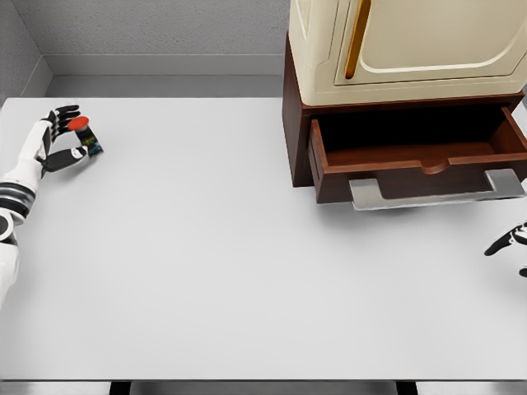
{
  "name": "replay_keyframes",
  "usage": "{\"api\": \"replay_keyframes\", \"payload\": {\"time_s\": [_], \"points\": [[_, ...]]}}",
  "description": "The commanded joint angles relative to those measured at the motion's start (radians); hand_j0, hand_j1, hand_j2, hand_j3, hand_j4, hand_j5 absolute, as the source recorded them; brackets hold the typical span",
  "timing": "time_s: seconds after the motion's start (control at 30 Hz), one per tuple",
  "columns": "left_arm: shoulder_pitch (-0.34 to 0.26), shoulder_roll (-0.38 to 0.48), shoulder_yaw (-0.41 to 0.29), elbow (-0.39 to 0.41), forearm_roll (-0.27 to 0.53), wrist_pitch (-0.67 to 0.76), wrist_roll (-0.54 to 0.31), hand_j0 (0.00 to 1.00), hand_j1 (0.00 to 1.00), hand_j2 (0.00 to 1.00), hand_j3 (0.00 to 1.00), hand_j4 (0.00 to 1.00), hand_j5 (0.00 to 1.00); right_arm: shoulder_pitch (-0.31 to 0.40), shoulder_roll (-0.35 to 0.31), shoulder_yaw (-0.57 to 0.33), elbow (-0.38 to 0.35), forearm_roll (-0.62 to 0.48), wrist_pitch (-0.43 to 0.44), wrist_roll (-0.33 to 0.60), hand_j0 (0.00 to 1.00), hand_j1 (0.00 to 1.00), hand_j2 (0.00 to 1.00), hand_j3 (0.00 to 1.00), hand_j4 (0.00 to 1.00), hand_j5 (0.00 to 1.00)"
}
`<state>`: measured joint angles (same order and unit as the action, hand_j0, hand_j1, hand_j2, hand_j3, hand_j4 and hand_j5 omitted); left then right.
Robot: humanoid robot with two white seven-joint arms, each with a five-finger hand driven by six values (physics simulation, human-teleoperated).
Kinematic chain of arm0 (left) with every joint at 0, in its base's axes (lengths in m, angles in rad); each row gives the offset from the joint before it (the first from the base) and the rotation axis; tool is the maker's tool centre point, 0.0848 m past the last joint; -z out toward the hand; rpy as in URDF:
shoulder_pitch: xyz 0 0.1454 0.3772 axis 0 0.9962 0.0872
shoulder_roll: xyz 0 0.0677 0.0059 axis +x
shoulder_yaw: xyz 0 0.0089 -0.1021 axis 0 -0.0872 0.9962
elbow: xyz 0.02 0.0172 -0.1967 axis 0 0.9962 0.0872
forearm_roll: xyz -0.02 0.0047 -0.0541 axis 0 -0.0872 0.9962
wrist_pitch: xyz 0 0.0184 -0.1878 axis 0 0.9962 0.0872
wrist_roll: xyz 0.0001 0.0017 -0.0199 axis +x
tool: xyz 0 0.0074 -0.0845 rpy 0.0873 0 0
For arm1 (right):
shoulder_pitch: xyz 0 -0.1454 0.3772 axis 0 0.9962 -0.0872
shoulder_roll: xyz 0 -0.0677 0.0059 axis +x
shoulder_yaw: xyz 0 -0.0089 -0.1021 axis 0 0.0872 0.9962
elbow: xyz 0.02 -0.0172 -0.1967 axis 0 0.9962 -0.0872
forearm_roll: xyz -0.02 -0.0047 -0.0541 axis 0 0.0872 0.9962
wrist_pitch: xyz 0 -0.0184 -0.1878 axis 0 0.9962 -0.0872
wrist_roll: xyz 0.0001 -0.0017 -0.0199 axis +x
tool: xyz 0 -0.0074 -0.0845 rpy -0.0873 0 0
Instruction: Put the switch into the drawer with left arm, and close the drawer with right arm
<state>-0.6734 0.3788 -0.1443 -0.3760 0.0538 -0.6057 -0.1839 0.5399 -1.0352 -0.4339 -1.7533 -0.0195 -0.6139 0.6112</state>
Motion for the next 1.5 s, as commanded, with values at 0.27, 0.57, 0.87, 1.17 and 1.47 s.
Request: {"api": "replay_keyframes", "payload": {"time_s": [0.27,0.57,0.87,1.17,1.47], "points": [[0.008,0.0,0.002,-0.006,0.004,-0.005,0.0,0.72,0.72,0.72,0.72,0.72,0.72,0.002,-0.002,-0.057,-0.005,-0.008,0.003,0.0,0.67,0.67,0.67,0.67,0.67,0.67],[0.008,-0.005,0.002,-0.006,0.004,-0.005,0.0,0.71,0.71,0.71,0.71,0.71,0.71,0.0,-0.006,-0.062,-0.005,-0.016,0.003,0.0,0.67,0.67,0.67,0.67,0.67,0.67],[0.009,-0.009,0.003,-0.007,0.004,-0.005,0.001,0.51,0.51,0.51,0.51,0.51,0.51,-0.001,-0.006,-0.06,-0.005,-0.016,0.003,0.0,0.68,0.68,0.68,0.68,0.68,0.68],[0.005,-0.008,0.006,-0.023,0.006,-0.005,0.0,0.43,0.43,0.43,0.43,0.43,0.43,-0.003,-0.005,-0.062,-0.005,-0.016,0.003,0.0,0.69,0.69,0.69,0.69,0.69,0.69],[0.005,-0.012,0.008,-0.067,0.008,-0.005,-0.002,0.41,0.41,0.41,0.41,0.41,0.41,-0.009,-0.005,-0.062,-0.005,-0.016,0.003,0.0,0.7,0.7,0.7,0.7,0.7,0.7]]}}
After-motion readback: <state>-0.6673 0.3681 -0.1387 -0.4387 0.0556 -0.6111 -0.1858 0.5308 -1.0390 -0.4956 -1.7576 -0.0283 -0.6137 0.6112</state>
